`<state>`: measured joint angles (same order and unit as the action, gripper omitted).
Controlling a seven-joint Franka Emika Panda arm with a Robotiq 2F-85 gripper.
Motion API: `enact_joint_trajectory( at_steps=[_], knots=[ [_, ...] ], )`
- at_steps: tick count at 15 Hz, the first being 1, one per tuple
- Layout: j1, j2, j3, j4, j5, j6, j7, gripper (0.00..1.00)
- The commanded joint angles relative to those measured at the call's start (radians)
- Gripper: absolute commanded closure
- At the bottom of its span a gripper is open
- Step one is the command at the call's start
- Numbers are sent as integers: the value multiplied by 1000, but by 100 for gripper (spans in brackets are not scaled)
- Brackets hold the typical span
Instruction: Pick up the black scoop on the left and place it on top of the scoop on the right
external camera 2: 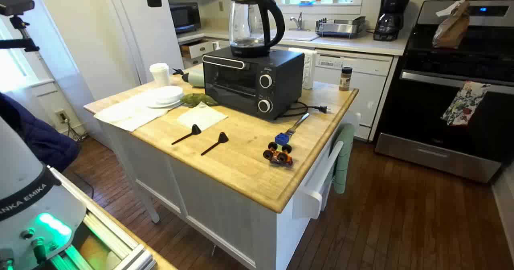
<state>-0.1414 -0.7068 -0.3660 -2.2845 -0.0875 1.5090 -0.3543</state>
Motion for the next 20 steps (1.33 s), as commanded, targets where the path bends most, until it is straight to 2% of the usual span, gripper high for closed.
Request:
enact_joint_trajectory(
  at_steps=[1, 9, 17, 20],
  knots=[
    [-9, 4, 6, 3, 4, -2, -5, 0],
    [-9, -1, 15, -8, 4, -7, 5, 0],
    [3, -74, 186, -210, -6, 18, 166, 0],
    [2, -127, 204, -343, 8, 159, 215, 0]
  ],
)
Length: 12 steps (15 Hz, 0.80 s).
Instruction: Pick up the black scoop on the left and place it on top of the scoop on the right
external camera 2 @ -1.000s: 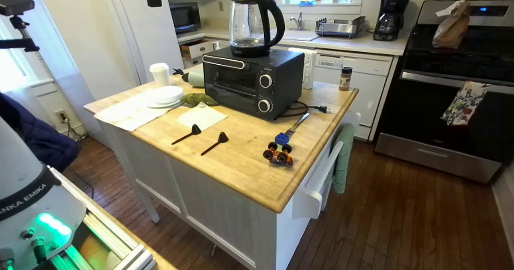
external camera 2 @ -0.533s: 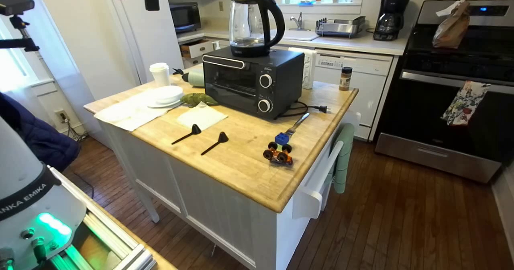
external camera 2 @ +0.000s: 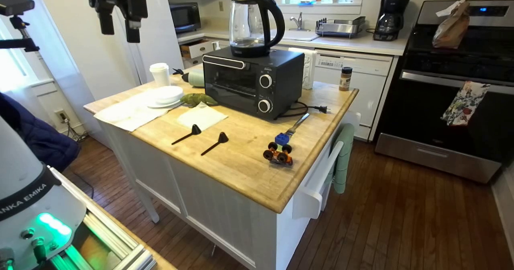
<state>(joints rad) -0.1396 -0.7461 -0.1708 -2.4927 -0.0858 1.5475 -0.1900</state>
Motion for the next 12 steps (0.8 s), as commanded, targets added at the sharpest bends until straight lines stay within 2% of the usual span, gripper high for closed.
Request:
enact_joint_trajectory(
  at_steps=[1, 5, 6, 8, 12],
  knots=[
    [-3, -95, 16, -163, 0, 162, 65, 0],
    [-11, -102, 20, -291, 7, 356, 115, 0],
    [-2, -62, 13, -227, 1, 288, 82, 0],
    [-4, -64, 15, -267, 2, 336, 94, 0],
    [-5, -71, 15, -271, 3, 340, 99, 0]
  ],
)
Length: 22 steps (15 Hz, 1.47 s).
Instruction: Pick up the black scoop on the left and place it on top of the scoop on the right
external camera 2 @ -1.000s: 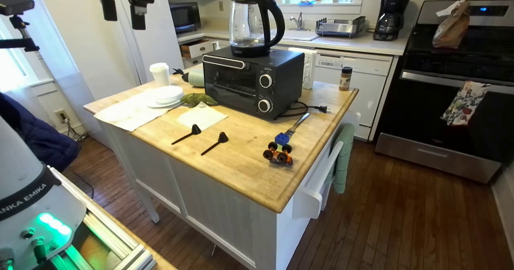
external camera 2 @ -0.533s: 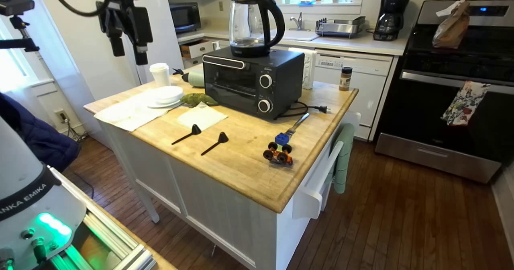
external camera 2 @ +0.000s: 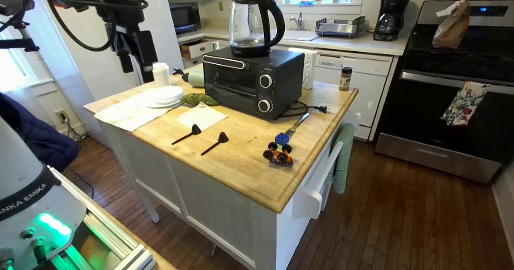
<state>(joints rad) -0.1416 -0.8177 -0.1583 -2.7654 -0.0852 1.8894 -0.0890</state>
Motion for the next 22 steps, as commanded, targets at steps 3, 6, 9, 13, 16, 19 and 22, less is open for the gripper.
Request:
enact_joint_trajectory(
  at_steps=[3, 6, 9, 13, 16, 19, 22],
  knots=[
    [-3, -2, 3, 2, 2, -2, -1, 0],
    [-19, 99, -9, 2, 22, 104, 60, 0],
    [-20, 199, 3, -2, 31, 287, 119, 0],
    [26, 361, 23, -5, 104, 484, 154, 0],
    [62, 475, 45, -5, 175, 581, 170, 0],
    [92, 572, 64, -5, 219, 634, 158, 0],
    [81, 573, 74, -6, 188, 616, 154, 0]
  ],
)
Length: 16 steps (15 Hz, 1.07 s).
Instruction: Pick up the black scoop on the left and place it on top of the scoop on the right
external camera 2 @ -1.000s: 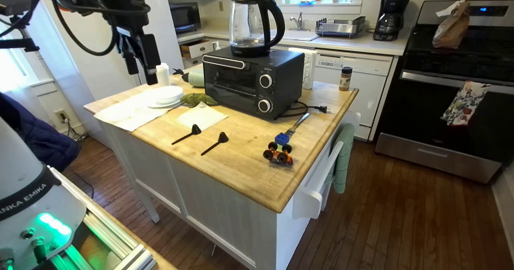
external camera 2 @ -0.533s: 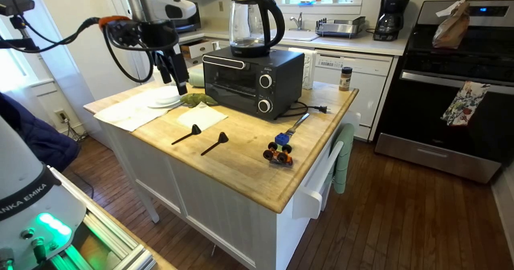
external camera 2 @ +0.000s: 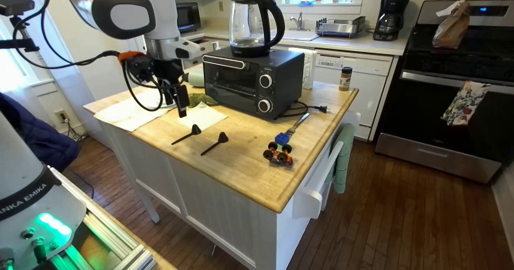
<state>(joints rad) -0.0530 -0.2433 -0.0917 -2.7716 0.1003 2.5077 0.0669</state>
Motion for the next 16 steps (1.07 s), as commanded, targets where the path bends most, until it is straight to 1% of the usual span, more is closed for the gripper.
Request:
enact_joint_trajectory(
  at_steps=[1, 3, 6, 8, 9, 11, 14, 16],
  knots=[
    [-3, 26, 11, 1, 3, 11, -2, 0],
    [-1, 58, 13, 3, 2, 25, -2, 0],
    [-1, 63, 13, 4, 2, 28, -2, 0],
    [10, 101, 29, 4, -2, 44, 17, 0],
    [18, 120, 38, 3, 7, 70, 22, 0],
    [18, 154, 60, 3, -13, 128, 55, 0],
    [25, 206, 75, 3, -9, 209, 49, 0],
    [28, 238, 79, 3, -2, 238, 57, 0]
  ],
)
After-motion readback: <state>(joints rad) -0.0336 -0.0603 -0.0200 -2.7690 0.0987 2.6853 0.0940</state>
